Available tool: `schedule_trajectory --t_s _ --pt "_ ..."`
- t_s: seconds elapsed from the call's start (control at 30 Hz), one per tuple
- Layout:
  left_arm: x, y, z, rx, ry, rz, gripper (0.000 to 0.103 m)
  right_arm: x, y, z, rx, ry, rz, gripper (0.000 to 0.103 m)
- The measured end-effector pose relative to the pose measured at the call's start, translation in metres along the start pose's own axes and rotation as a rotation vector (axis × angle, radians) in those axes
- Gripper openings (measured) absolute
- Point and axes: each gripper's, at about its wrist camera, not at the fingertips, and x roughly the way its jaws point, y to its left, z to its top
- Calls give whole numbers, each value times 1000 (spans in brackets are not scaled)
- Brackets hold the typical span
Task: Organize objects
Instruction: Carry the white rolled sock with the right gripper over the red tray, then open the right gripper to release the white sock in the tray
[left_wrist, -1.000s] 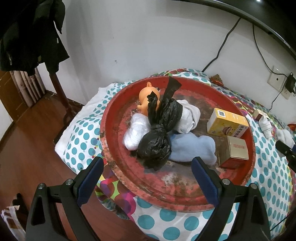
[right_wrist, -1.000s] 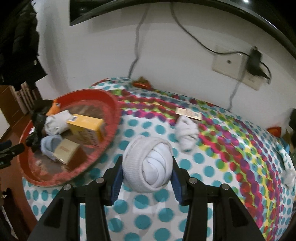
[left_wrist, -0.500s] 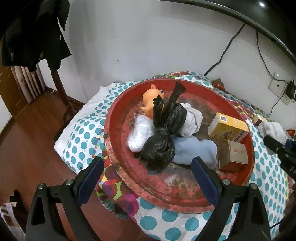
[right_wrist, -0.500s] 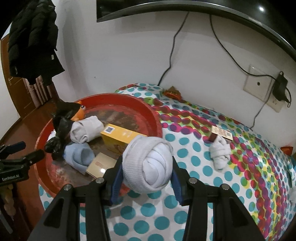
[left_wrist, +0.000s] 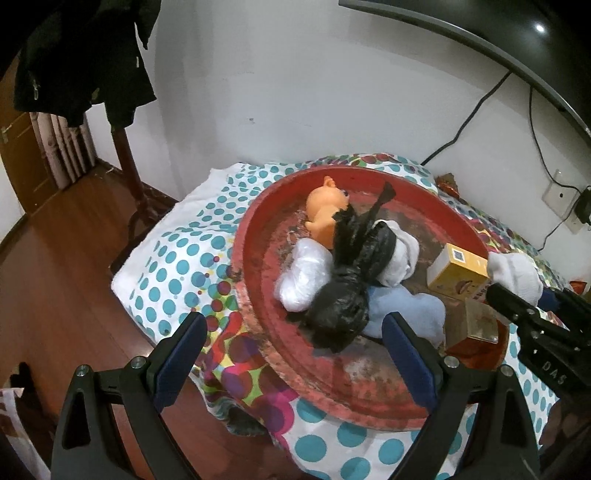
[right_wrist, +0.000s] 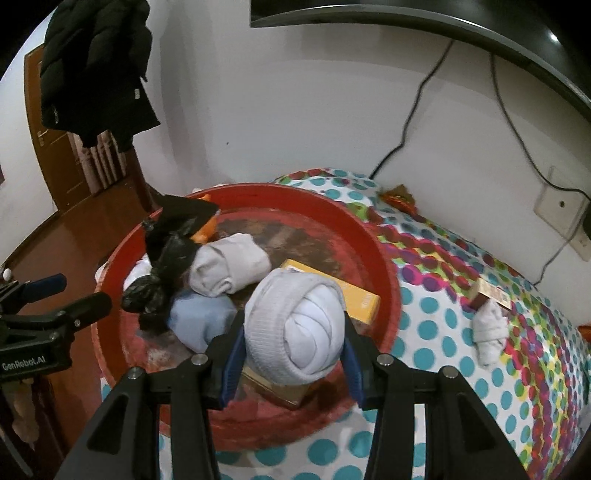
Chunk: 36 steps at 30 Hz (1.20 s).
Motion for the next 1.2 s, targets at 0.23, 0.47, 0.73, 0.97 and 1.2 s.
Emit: schedule_trajectory --t_s 0.23,0.47,0.73,0.97,1.2 --pt "2 7 2 1 -6 33 95 16 25 10 -43 11 21 47" --pt "7 15 3 -22 7 41 95 34 38 13 -56 39 35 47" --pt "12 14 1 -15 21 43 95 47 35 7 -34 61 50 49" --pt "14 12 0 -2 15 45 95 39 27 6 -15 43 51 58" --pt "13 8 -1 18 10 49 95 10 2 5 31 -11 57 61"
